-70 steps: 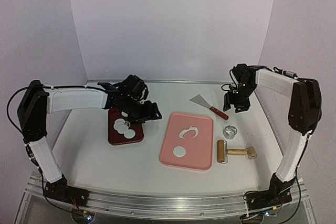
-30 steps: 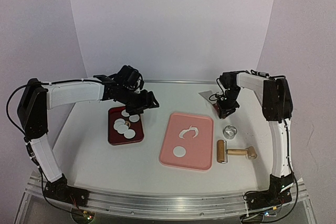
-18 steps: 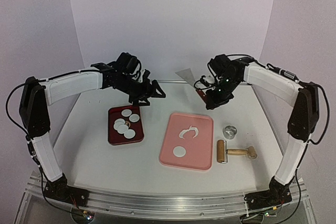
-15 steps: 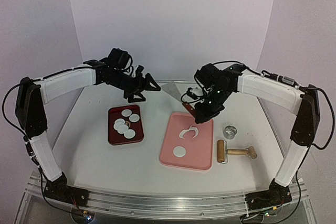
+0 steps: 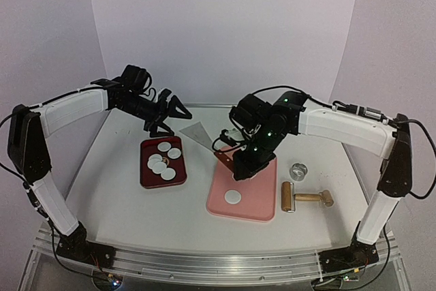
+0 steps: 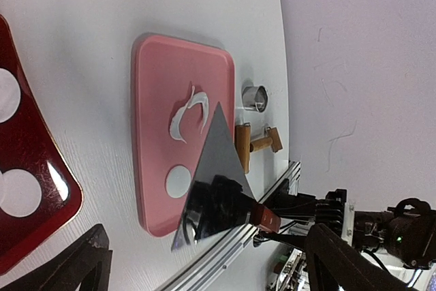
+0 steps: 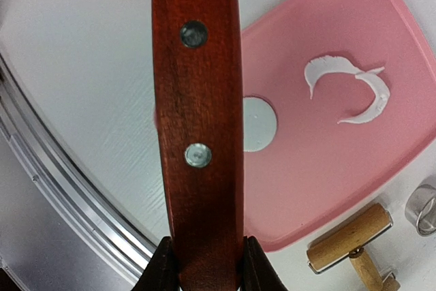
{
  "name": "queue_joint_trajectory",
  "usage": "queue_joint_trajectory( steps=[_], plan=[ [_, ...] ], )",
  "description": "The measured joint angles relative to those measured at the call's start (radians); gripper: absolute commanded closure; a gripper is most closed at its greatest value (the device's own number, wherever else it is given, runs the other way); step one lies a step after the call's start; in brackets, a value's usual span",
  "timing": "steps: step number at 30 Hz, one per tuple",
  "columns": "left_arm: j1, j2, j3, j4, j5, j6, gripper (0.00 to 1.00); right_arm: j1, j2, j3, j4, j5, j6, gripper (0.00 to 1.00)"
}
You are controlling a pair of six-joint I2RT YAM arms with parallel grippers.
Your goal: Roll out the dumpling wrappers from the dough
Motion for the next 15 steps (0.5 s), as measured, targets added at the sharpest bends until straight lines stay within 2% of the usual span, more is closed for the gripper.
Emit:
queue_joint_trajectory(
  steps=[3,5,9,15],
  plan=[
    [0.000,0.003,0.000,-0.018,0.023,0.021,0.04,0.022,0.009,0.066,-0.002,-0.007,0.001,1.00],
    [0.000,0.008,0.003,-0.033,0.033,0.030,0.10,0.032,0.012,0.102,0.004,-0.013,0.000,1.00],
    [0.001,0.020,0.006,-0.043,0.050,0.045,0.37,0.044,0.016,0.131,0.008,-0.023,0.000,1.00],
    [0.011,0.020,0.005,-0.005,0.081,0.007,0.66,0.048,0.035,0.130,0.003,-0.024,0.000,1.00]
  ],
)
